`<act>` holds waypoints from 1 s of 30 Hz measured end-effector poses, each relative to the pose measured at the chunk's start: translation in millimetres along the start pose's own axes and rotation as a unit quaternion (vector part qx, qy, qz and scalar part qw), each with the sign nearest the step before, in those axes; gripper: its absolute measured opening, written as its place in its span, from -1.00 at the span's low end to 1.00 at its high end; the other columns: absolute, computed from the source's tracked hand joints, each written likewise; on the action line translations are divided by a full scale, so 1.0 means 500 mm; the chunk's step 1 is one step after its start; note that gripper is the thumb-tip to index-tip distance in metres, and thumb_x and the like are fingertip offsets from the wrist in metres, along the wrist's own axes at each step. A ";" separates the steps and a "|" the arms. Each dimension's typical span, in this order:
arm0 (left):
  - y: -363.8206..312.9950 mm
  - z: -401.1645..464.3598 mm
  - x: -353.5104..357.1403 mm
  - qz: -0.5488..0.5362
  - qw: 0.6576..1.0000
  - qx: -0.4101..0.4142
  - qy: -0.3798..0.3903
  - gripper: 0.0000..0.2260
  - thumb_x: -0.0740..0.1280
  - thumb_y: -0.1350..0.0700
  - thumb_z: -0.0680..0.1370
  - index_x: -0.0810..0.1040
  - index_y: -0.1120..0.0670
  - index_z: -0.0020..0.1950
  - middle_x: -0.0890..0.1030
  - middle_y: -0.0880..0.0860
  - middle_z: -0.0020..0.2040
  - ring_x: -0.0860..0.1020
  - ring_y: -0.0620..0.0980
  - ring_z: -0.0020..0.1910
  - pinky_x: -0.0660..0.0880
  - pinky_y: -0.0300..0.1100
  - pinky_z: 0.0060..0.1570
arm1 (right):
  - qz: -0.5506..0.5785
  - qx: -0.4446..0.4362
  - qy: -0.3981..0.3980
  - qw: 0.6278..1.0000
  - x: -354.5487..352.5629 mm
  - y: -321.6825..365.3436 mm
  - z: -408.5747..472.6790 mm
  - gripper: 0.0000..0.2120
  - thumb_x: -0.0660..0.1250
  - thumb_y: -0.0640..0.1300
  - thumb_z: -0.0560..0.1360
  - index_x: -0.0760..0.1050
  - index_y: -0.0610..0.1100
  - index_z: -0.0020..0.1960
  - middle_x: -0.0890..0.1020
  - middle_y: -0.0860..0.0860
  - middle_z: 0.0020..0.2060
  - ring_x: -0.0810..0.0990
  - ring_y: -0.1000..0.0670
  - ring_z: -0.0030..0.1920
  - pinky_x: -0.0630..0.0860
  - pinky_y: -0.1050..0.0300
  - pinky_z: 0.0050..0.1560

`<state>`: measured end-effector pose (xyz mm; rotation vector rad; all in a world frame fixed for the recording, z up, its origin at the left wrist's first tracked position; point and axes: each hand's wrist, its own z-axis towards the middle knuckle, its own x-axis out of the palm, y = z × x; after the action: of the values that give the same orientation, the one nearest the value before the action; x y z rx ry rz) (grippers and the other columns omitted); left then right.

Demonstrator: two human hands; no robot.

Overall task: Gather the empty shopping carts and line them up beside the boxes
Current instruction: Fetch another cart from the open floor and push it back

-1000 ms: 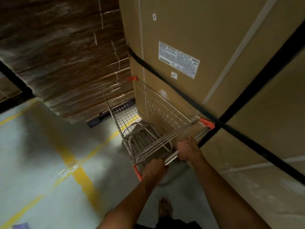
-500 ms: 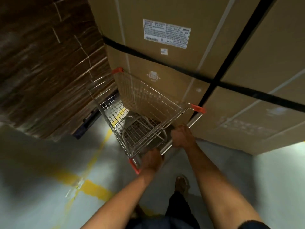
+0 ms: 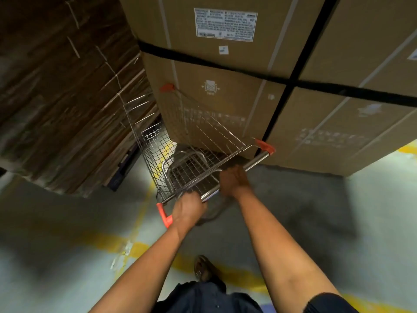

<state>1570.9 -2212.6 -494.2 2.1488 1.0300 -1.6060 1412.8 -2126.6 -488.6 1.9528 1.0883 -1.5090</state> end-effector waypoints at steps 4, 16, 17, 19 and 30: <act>0.063 -0.041 -0.001 0.012 1.000 0.025 0.005 -0.79 0.35 -0.05 0.47 0.53 0.09 -0.15 0.66 0.16 -0.11 0.66 0.20 -0.14 0.53 -0.06 -0.21 | 0.035 0.024 0.051 0.998 0.019 0.064 -0.042 -0.73 0.35 -0.01 0.50 0.63 -0.10 0.14 0.69 -0.08 0.15 0.61 -0.13 0.25 0.35 -0.03 0.35; 0.271 -0.167 -0.008 0.066 0.984 0.160 0.030 -0.85 0.30 -0.06 0.41 0.45 0.00 -0.19 0.62 0.09 -0.19 0.63 0.16 -0.19 0.57 -0.04 -0.20 | 0.030 0.072 -0.015 0.997 0.059 0.274 -0.257 -0.72 0.40 0.13 0.44 0.64 -0.07 -0.03 0.74 -0.03 -0.07 0.72 -0.09 -0.04 0.53 0.02 0.05; 0.281 -0.176 -0.012 0.073 0.981 0.174 0.040 -0.84 0.30 -0.06 0.41 0.44 0.01 -0.20 0.63 0.10 -0.18 0.64 0.16 -0.18 0.54 -0.05 -0.22 | 0.037 0.081 -0.009 0.996 0.058 0.290 -0.274 -0.71 0.40 0.13 0.45 0.64 -0.07 0.00 0.73 -0.04 -0.03 0.71 -0.11 -0.01 0.55 0.01 0.04; 0.304 -0.187 -0.015 0.089 0.973 0.204 0.059 -0.83 0.29 -0.07 0.40 0.44 0.02 -0.21 0.63 0.12 -0.18 0.63 0.17 -0.17 0.51 -0.04 -0.23 | 0.048 0.108 0.007 0.993 0.060 0.321 -0.301 -0.70 0.40 0.11 0.45 0.65 -0.06 0.05 0.72 -0.04 0.02 0.71 -0.13 0.03 0.58 0.01 0.02; 0.409 -0.159 -0.039 0.152 0.907 0.386 0.076 -0.78 0.30 -0.08 0.49 0.55 0.06 -0.09 0.68 0.17 -0.02 0.66 0.21 -0.01 0.56 -0.01 -0.07 | 0.102 0.276 0.077 0.953 0.028 0.481 -0.367 -0.70 0.38 0.03 0.37 0.65 -0.09 0.03 0.73 -0.06 0.01 0.71 -0.12 0.04 0.61 0.02 0.00</act>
<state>1763.7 -2318.5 -488.4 2.7688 0.0185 -1.9001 1715.3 -2129.0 -474.0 2.4996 0.5178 -1.6897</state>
